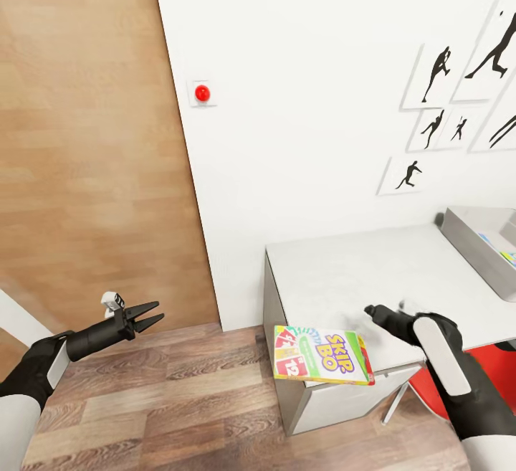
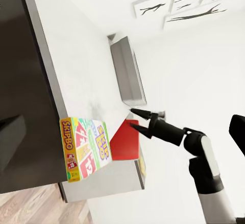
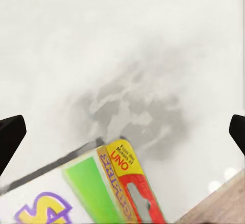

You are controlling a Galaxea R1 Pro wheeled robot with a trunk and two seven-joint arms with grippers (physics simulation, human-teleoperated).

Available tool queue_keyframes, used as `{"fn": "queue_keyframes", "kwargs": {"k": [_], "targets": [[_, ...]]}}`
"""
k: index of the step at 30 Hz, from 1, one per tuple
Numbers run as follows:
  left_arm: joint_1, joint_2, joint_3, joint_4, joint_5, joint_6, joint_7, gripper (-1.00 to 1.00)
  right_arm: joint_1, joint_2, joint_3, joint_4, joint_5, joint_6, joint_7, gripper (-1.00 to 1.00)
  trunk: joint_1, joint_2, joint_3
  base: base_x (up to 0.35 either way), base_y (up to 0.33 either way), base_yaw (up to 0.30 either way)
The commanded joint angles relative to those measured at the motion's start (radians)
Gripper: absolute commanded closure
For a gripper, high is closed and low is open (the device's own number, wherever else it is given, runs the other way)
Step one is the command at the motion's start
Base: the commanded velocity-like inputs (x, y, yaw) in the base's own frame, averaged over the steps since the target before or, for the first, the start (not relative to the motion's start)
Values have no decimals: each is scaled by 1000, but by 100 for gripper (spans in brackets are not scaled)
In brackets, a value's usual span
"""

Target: Put all the toys in the child's room - the three board games (two on the bed and one on the table), the two jigsaw puzzles on the table, and the tennis ball on the table - inside the toy box on the table in the child's room.

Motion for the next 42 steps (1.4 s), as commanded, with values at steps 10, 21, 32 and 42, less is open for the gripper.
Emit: {"fn": "queue_keyframes", "kwargs": {"k": [10, 21, 32, 42], "targets": [[-1, -1, 0, 0, -1, 10, -3, -100, 270, 5, -267, -268, -58, 175, 84, -100, 1, -2, -2, 0, 0, 0], [-1, -1, 0, 0, -1, 9, -2, -100, 369, -8, -505, -277, -111, 275, 763, -100, 1, -2, -2, 0, 0, 0], [-1, -3, 2, 0, -2, -22, -1, -100, 378, -7, -546, -275, -104, 275, 870, -100, 1, -2, -2, 0, 0, 0], [-1, -6, 2, 4, -4, -49, 3, -100, 378, -10, -605, -266, -115, 275, 914, -100, 1, -2, -2, 0, 0, 0]]}}
